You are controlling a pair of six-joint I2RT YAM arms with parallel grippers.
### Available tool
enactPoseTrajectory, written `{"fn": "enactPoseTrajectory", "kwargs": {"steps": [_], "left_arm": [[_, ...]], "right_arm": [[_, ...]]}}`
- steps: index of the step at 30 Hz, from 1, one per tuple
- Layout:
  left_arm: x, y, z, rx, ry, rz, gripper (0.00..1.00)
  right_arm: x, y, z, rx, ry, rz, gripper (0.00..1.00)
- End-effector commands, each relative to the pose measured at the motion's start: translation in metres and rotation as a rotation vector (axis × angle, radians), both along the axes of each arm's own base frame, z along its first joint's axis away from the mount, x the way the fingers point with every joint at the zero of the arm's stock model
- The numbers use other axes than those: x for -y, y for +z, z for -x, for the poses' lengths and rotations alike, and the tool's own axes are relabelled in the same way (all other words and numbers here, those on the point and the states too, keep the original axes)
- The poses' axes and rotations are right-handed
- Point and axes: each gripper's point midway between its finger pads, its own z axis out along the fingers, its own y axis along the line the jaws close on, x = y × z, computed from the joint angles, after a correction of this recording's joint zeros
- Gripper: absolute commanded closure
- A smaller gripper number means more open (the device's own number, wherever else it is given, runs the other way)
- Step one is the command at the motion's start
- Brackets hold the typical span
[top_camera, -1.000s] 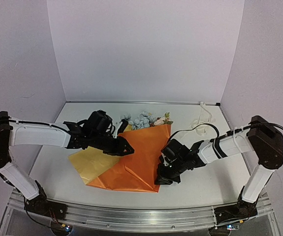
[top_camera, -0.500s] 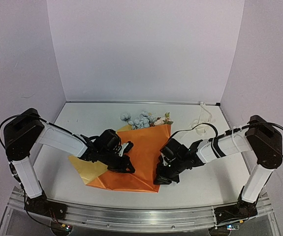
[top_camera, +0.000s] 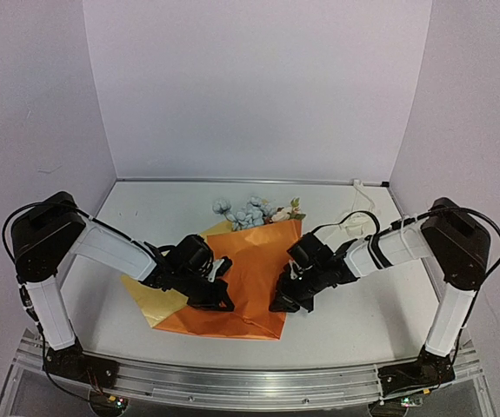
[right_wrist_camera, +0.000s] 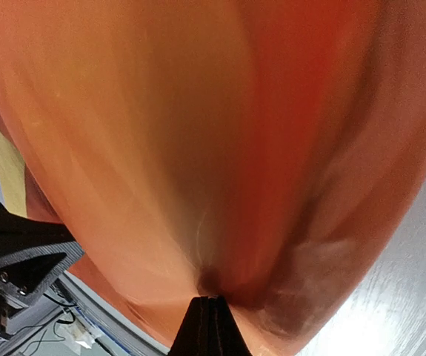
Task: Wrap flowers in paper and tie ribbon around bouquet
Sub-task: Press the fold line on the 2/3-folded wrapping paper.
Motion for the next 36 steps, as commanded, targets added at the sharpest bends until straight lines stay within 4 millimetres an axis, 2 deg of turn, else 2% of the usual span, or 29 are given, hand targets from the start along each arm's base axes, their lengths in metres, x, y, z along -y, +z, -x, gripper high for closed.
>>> {"fn": "enactPoseTrajectory", "kwargs": {"steps": [1,7,12,17,24,30,36], "left_arm": [[-0.026,-0.034,0.001,-0.037,0.041,-0.149,1.0],[-0.032,-0.036,-0.003,-0.036,0.045,-0.176,1.0],[-0.036,-0.034,-0.006,-0.032,0.051,-0.185,1.0],[-0.039,-0.032,-0.007,-0.03,0.051,-0.193,1.0],[-0.04,-0.03,-0.009,-0.026,0.05,-0.199,1.0],[-0.04,-0.026,-0.011,-0.019,0.047,-0.205,1.0],[-0.04,-0.023,-0.012,-0.014,0.044,-0.213,1.0]], "right_arm": [[0.005,-0.006,-0.026,-0.019,-0.089,-0.052,1.0],[0.012,-0.011,-0.067,-0.067,-0.202,-0.126,1.0],[0.03,-0.014,-0.097,-0.084,-0.282,-0.15,1.0],[0.046,-0.009,-0.136,-0.088,-0.358,-0.193,1.0],[0.06,-0.001,-0.2,-0.085,-0.467,-0.259,1.0],[0.084,0.0,-0.248,-0.083,-0.577,-0.292,1.0],[0.101,0.009,-0.281,-0.049,-0.662,-0.304,1.0]]}}
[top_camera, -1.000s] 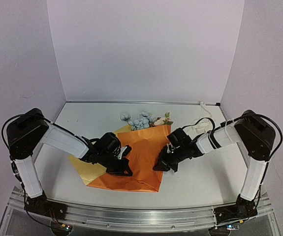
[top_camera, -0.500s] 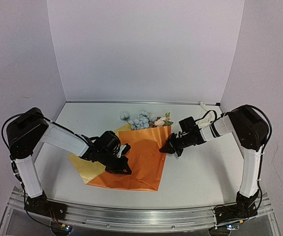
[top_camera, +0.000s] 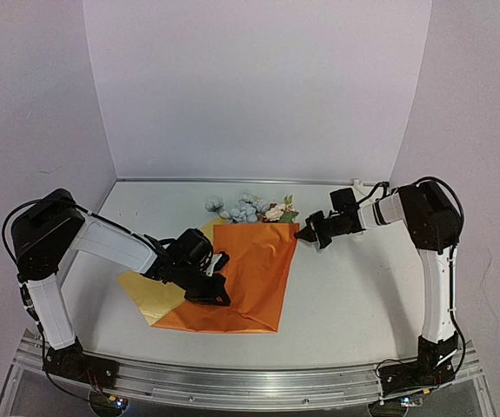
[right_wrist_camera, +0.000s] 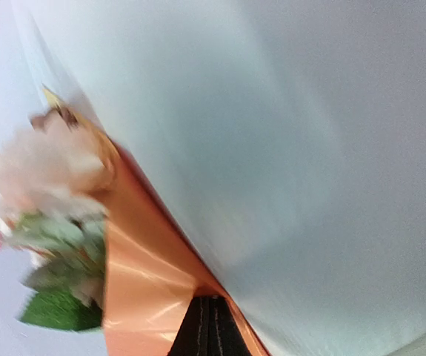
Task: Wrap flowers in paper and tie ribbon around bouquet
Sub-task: Press the fold line on the 2/3-folded wrapping paper.
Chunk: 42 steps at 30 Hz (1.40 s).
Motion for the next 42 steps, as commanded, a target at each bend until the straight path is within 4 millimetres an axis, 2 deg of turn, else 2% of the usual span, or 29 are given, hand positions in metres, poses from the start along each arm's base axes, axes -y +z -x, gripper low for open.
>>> {"fn": "enactPoseTrajectory", "kwargs": {"steps": [1,4,6,9,12,15,20,23,24,29,34,37,42], "left_arm": [[-0.03,-0.023,0.004,-0.025,0.022,-0.157,1.0],[-0.029,-0.019,0.002,-0.013,0.012,-0.159,1.0],[-0.027,-0.013,-0.001,0.002,0.006,-0.153,1.0],[-0.019,0.004,-0.009,0.038,0.0,-0.129,0.99],[-0.01,0.034,-0.019,0.087,0.01,-0.088,0.91],[-0.004,0.063,-0.026,0.125,0.032,-0.039,0.84],[-0.007,0.092,-0.027,0.125,0.113,0.013,0.81],[-0.023,0.097,-0.021,0.104,0.192,0.009,0.8],[-0.028,0.096,-0.018,0.089,0.215,0.009,0.8],[-0.063,0.076,0.014,-0.016,0.32,-0.008,0.8],[-0.1,0.055,0.053,-0.116,0.428,-0.036,0.78],[-0.124,0.044,0.069,-0.142,0.502,-0.074,0.77],[-0.157,0.035,0.073,-0.128,0.645,-0.105,0.72]], "right_arm": [[0.016,0.005,-0.027,0.009,-0.094,0.023,1.0],[0.024,0.013,-0.034,0.027,-0.116,0.037,1.0],[0.023,0.025,-0.035,0.042,-0.106,0.034,1.0],[0.023,0.049,-0.02,0.068,-0.052,0.058,1.0],[0.021,0.078,0.01,0.115,0.043,0.107,1.0],[0.012,0.1,0.056,0.157,0.175,0.177,0.98],[-0.024,0.108,0.15,0.218,0.485,0.328,0.94],[-0.059,0.102,0.188,0.239,0.622,0.335,0.94],[-0.068,0.1,0.195,0.247,0.65,0.328,0.95],[-0.118,0.079,0.233,0.248,0.795,0.312,0.96],[-0.137,0.061,0.268,0.278,0.898,0.352,0.96],[-0.147,0.049,0.28,0.284,0.934,0.368,0.96],[-0.171,0.03,0.28,0.286,0.949,0.373,0.96]]}}
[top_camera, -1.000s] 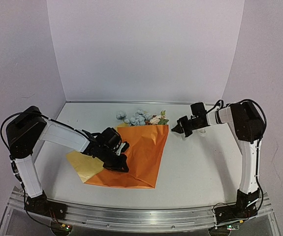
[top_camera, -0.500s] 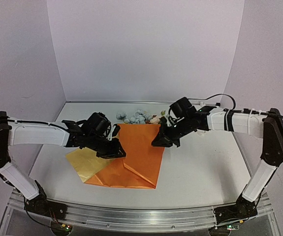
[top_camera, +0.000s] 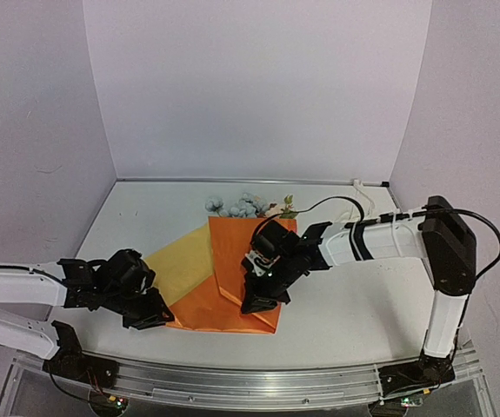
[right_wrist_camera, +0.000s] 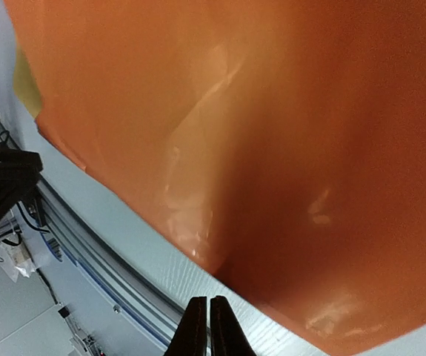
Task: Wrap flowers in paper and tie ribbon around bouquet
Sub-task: Press the fold line on the 2/3-folded wrapping paper.
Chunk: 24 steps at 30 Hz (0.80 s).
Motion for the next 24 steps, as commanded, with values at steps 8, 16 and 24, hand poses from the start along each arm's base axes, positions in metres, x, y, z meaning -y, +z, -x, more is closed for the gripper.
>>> {"fn": "enactPoseTrajectory", "kwargs": {"steps": [8,16,24], "left_arm": [[-0.009,0.009,-0.017,0.099,0.139,0.018,0.69],[0.047,0.012,-0.018,0.144,-0.053,0.076,0.75],[0.044,-0.027,-0.014,0.107,-0.066,0.018,0.79]], "right_arm": [[-0.047,-0.037,-0.019,0.023,-0.026,0.019,0.97],[-0.042,-0.056,-0.022,0.059,-0.071,0.089,0.97],[-0.043,-0.065,-0.021,0.087,-0.098,0.12,0.98]]}}
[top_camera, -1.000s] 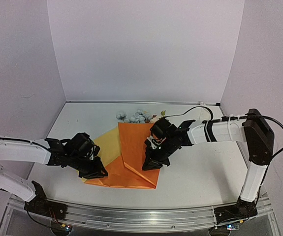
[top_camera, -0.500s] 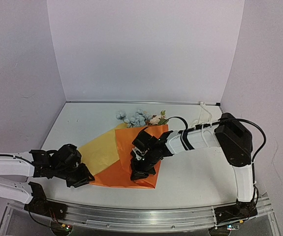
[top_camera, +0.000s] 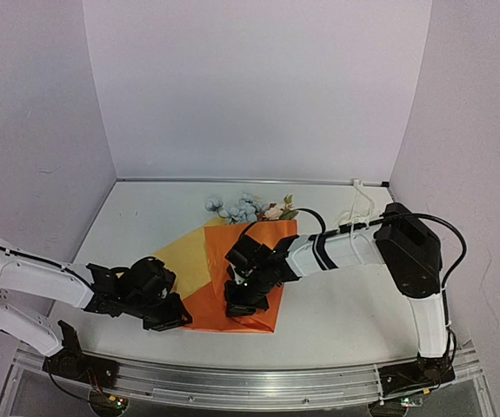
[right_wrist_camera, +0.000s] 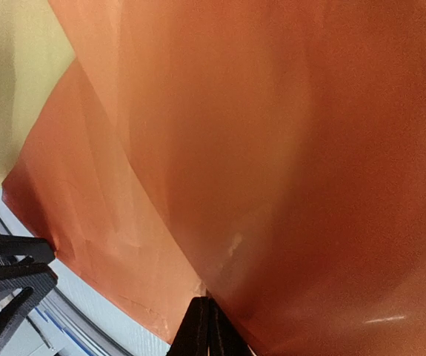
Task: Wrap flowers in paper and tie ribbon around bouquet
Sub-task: Press the fold line on the 2/3-folded wrapping paper.
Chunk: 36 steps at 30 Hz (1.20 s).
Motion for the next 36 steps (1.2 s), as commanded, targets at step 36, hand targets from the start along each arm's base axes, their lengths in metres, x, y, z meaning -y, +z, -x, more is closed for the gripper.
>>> {"fn": "enactPoseTrajectory", "kwargs": {"steps": [36], "left_arm": [[-0.088,-0.006,-0.011,0.051,0.476,-0.064,0.65]], "right_arm": [[0.0,-0.022,-0.006,0.03,-0.056,0.027,0.99]]}}
